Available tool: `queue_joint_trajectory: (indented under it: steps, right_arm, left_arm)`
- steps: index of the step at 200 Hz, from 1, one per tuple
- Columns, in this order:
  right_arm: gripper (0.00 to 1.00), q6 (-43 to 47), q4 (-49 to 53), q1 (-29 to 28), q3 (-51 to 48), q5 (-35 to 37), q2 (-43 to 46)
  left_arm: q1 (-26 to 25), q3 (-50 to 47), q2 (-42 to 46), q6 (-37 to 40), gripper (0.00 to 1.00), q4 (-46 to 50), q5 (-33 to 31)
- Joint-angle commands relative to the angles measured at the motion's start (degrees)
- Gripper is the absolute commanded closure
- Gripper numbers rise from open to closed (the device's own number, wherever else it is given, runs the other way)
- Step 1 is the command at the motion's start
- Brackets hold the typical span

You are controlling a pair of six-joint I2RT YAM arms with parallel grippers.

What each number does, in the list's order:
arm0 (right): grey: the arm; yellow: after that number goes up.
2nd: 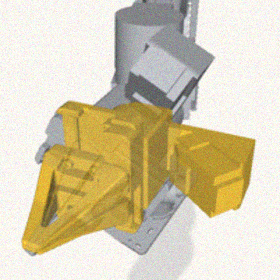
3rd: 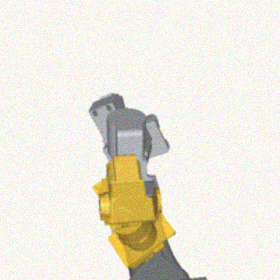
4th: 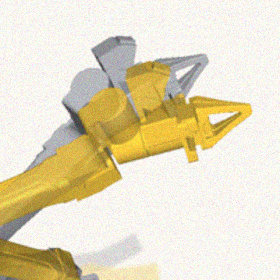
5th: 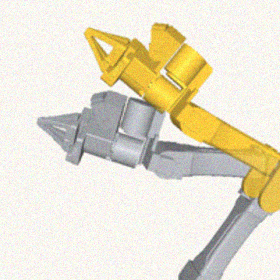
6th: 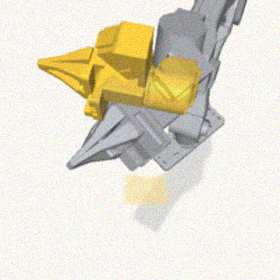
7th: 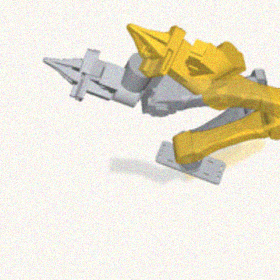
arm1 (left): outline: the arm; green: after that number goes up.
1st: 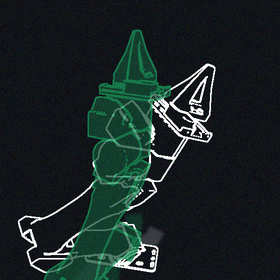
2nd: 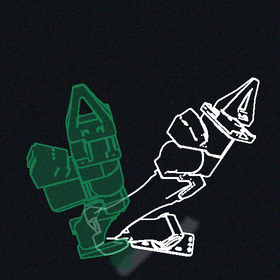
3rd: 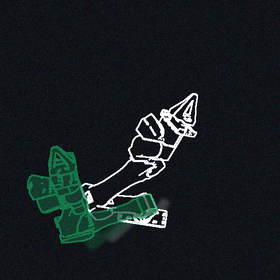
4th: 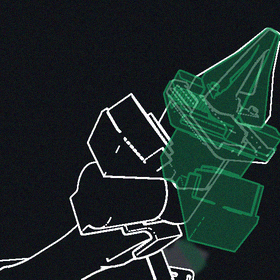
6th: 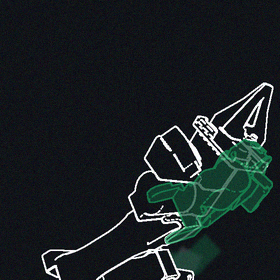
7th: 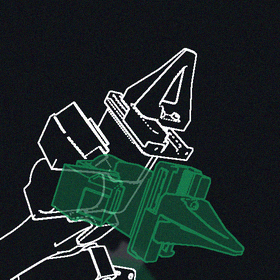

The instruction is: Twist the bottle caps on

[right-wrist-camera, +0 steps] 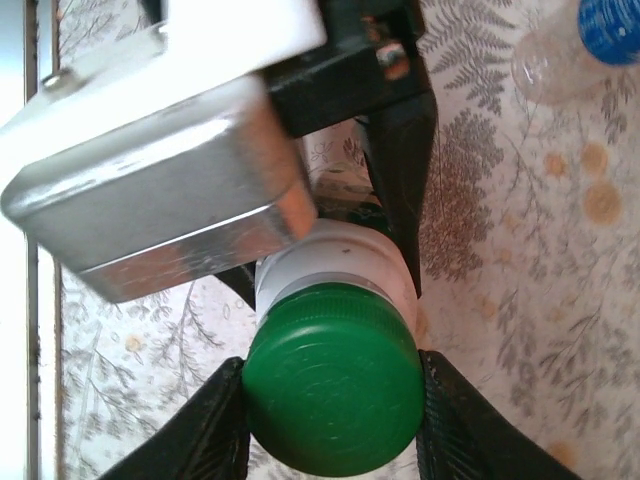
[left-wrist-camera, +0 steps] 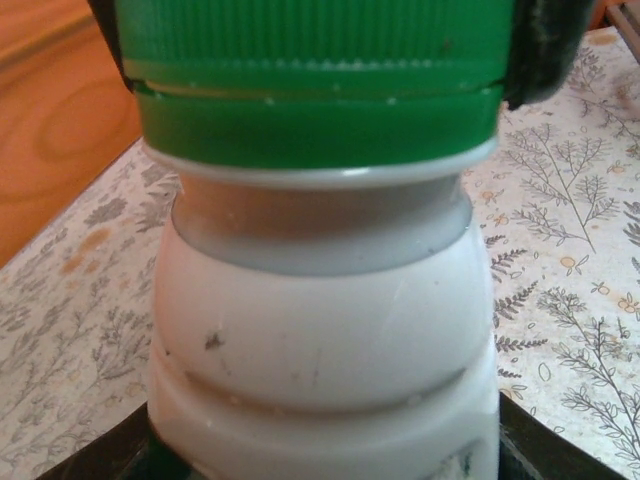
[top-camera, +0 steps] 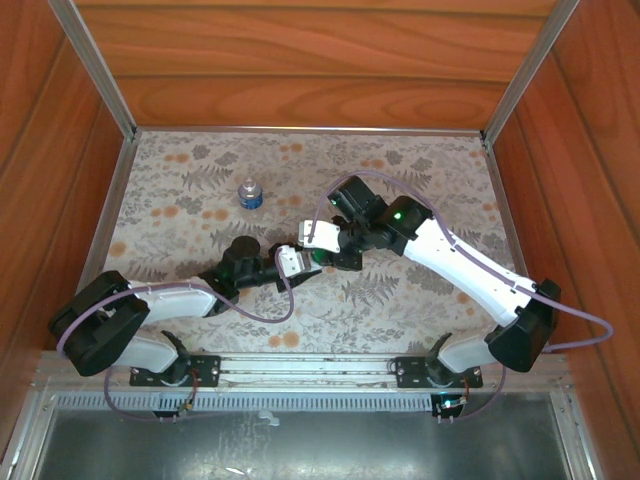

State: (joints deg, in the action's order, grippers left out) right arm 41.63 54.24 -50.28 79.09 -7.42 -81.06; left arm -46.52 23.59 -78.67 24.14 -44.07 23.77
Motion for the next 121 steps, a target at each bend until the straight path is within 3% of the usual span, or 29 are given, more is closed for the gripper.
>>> queue_joint_trajectory:
  steps: [1,28,64,121]
  right_arm:
    - [0.70,0.0,-0.1,-0.6,-0.3,-2.6,0.6]
    - [0.52,-0.2,-0.1,-0.8,-0.4,-4.1,1.1]
    - [0.49,-2.3,-1.3,-0.8,-0.7,-2.4,2.6]
    - [0.39,-6.9,-1.6,-1.0,-1.7,-5.5,3.6]
  left_arm:
    - [-0.5,0.1,0.3,1.0,0.49,-1.1,1.1]
    - [-0.5,0.1,0.3,1.0,0.48,-1.2,1.0]
    - [-0.5,-0.4,0.4,1.0,0.48,-1.1,0.6]
    - [-0.5,-0.4,0.1,1.4,0.48,-1.1,-0.2]
